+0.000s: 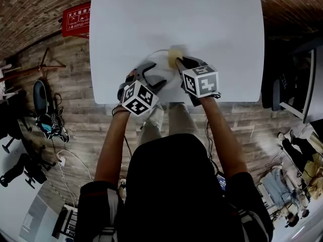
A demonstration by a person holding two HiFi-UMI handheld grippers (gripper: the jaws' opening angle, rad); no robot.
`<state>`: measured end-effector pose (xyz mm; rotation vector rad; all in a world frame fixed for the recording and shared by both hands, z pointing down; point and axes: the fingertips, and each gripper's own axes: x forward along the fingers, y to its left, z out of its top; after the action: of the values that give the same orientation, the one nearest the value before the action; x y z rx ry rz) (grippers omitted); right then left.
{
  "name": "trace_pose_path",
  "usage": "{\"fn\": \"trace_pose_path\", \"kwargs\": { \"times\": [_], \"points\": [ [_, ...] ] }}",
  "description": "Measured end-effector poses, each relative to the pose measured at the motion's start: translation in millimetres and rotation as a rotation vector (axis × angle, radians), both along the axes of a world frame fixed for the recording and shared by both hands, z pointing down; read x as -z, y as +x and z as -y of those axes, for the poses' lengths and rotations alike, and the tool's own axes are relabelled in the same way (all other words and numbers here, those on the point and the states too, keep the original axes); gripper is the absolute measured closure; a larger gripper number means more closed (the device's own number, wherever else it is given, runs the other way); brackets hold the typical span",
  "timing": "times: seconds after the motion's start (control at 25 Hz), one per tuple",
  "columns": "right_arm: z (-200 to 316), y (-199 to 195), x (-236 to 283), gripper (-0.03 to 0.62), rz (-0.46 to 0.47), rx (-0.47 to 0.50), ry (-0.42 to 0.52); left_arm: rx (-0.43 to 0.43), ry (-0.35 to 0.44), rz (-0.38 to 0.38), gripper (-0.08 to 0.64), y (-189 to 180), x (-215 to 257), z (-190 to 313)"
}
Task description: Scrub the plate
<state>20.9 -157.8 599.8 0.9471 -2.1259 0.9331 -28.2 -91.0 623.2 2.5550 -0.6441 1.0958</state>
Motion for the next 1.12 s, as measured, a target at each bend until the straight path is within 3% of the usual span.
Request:
{"fn": "trace_pose_path", "kwargs": {
  "times": [1.12],
  "points": [
    [-7.3,-1.1,0.7,0.551,0.001,-0.001,-0.003,0.011,0.006,-0.004,0.272,1.1,1.0,0.4]
  ]
}}
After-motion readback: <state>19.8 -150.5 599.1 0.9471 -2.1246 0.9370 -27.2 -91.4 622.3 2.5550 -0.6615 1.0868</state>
